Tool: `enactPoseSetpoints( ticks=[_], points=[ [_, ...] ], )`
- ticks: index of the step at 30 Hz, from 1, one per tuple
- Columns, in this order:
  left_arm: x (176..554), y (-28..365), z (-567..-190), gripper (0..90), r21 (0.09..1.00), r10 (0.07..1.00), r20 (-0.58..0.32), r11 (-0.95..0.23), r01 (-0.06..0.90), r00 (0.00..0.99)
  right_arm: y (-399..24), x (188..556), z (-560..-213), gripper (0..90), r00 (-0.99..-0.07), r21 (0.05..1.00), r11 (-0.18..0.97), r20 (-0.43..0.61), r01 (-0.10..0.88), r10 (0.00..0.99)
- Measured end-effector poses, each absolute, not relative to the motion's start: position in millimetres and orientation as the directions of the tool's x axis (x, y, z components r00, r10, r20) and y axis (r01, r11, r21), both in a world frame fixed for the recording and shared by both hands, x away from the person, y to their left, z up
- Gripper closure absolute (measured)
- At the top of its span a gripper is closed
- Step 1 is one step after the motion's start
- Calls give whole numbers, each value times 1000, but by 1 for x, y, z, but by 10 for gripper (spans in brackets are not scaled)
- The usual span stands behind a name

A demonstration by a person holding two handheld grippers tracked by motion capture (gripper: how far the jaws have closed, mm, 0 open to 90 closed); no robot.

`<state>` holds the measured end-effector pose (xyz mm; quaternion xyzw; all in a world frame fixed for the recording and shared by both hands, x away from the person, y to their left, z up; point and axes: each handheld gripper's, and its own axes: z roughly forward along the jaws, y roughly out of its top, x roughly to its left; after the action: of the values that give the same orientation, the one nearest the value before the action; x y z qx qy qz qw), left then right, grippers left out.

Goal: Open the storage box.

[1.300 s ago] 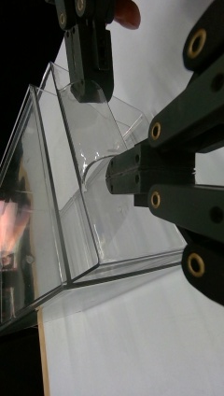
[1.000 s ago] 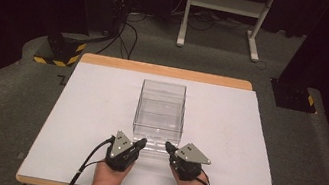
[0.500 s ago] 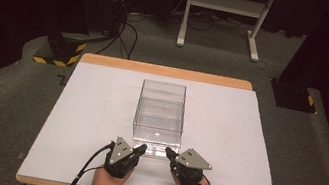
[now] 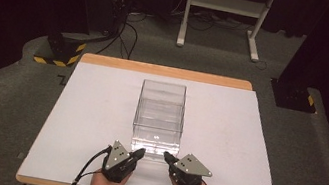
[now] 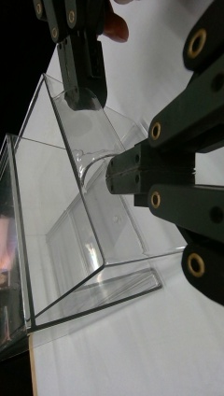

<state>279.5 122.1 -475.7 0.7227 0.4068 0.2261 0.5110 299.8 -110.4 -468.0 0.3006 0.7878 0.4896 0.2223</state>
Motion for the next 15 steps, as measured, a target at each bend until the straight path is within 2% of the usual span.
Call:
enactPoseSetpoints(
  ticks=[8, 15],
  points=[
    [273, 122, -476, 900, 924, 815, -69, -166, 345, 575, -112, 294, -470, 900, -734, 907, 345, -62, 242, 677],
    [268, 118, -477, 900, 917, 804, -86, -167, 362, 589, -117, 289, -471, 900, -734, 905, 347, -60, 246, 676]
  ],
)
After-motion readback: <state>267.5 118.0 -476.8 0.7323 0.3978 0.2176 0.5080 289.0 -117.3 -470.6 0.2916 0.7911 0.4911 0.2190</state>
